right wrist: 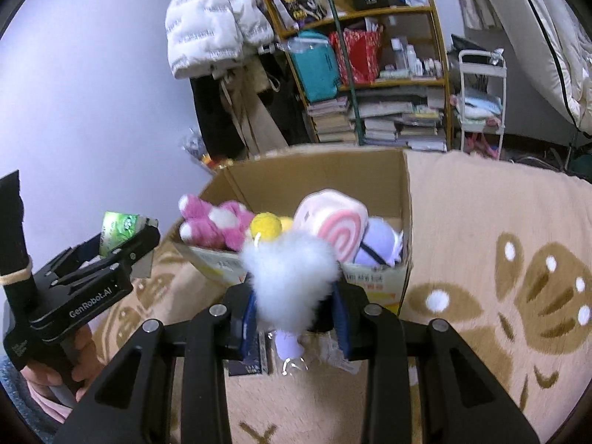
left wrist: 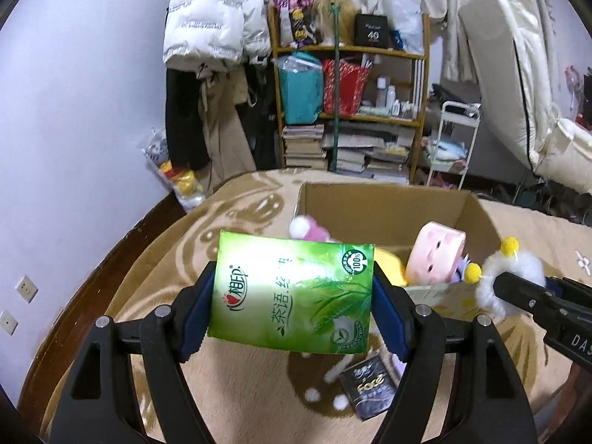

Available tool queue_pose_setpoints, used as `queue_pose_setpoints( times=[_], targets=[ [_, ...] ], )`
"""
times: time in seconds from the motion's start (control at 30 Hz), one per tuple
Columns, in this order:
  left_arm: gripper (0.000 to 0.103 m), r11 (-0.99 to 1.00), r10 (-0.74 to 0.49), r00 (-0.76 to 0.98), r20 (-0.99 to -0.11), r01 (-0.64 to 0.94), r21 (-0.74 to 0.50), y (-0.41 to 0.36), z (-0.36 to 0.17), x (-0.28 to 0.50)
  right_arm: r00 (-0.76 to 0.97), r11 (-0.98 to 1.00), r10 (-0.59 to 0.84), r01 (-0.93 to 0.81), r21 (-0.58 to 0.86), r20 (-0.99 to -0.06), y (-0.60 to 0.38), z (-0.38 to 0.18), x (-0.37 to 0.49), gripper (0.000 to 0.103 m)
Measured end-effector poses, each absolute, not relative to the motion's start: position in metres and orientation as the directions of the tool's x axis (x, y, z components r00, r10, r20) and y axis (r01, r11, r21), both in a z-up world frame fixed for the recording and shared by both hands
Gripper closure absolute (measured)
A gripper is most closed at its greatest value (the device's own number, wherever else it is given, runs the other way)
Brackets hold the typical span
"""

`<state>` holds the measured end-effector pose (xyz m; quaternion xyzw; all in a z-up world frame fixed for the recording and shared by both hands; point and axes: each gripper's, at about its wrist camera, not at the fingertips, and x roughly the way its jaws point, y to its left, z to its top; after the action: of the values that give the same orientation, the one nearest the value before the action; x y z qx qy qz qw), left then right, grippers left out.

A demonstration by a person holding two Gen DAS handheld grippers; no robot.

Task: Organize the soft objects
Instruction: 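Lift the green tissue pack into the box while the right tool carries the chick plush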

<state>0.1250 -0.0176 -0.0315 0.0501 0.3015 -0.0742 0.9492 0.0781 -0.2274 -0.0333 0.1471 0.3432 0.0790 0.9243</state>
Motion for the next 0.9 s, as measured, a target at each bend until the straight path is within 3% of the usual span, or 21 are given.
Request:
queue_pose_setpoints(
  times=[0.9],
  targets=[
    [0.027,0.966,-0.166,0.847,-0.506,0.242,0.088,-0.07,-0.016,0.172,0.878,0.96,0.218,-0.115,0.254,-0.426,-0.244,0.033,0.122,0.067]
  ],
)
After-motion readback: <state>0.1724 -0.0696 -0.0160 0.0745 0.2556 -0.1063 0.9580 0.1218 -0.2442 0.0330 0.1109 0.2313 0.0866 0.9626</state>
